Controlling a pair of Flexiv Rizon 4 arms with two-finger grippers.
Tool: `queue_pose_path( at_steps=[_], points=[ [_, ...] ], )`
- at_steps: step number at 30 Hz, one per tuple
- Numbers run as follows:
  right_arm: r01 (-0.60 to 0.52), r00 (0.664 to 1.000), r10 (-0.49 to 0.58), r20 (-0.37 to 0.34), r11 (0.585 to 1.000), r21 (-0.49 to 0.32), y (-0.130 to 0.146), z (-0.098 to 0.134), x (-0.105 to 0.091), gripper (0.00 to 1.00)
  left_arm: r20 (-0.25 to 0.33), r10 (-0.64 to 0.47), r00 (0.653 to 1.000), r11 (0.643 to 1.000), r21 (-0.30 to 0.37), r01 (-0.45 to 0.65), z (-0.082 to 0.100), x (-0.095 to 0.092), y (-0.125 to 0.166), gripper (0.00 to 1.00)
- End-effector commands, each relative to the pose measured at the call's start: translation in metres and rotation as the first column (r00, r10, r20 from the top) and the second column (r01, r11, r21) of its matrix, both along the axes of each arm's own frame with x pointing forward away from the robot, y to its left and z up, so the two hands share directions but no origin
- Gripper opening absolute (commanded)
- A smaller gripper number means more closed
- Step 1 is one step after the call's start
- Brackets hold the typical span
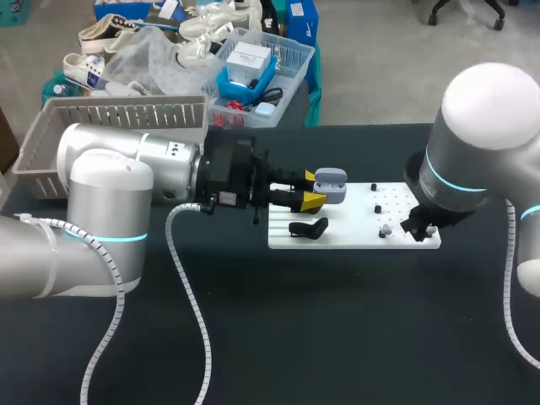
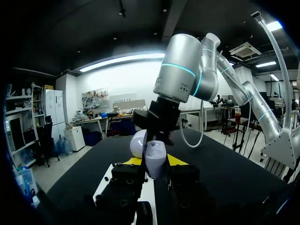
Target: Pick up each earbud case from the left stands, insert the matching earbuds, close the lid, and place the case in the box.
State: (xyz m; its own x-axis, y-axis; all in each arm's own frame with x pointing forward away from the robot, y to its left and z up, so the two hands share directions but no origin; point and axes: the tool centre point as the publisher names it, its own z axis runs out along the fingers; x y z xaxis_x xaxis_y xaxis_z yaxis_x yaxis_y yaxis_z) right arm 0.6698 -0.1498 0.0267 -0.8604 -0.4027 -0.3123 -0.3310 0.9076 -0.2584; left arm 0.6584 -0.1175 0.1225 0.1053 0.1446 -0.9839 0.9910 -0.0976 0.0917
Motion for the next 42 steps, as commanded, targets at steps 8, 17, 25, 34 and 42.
queue_pose_path(
  at_steps=[8, 17, 25, 34, 42],
  points=[
    [0.031, 0.999, -0.030, 0.027, 0.998, -0.054, -0.001, -0.009, 0.003, 0.42, 0.001, -0.001, 1.000, 1.000, -0.001, 0.001, -0.001, 0.001, -0.001, 0.00],
    [0.032, 0.999, -0.031, 0.019, 0.998, -0.056, -0.002, -0.010, 0.004, 0.36, 0.001, -0.001, 1.000, 1.000, -0.001, 0.001, -0.001, 0.001, -0.001, 0.00],
    [0.033, 0.999, -0.032, 0.013, 0.998, -0.059, -0.001, -0.012, 0.004, 0.26, 0.001, -0.001, 1.000, 1.000, -0.001, 0.001, -0.001, 0.001, -0.001, 0.00],
    [0.034, 0.999, -0.033, 0.005, 0.997, -0.063, -0.002, -0.011, 0.003, 0.00, 0.001, -0.001, 1.000, 1.000, -0.001, 0.001, -0.001, 0.001, -0.001, 0.00],
    [0.028, 1.000, -0.028, 0.008, 0.999, -0.025, 0.005, 0.028, -0.002, 0.00, 0.001, -0.001, 1.000, 1.000, -0.001, 0.001, -0.001, 0.001, -0.001, 0.00]
  ],
)
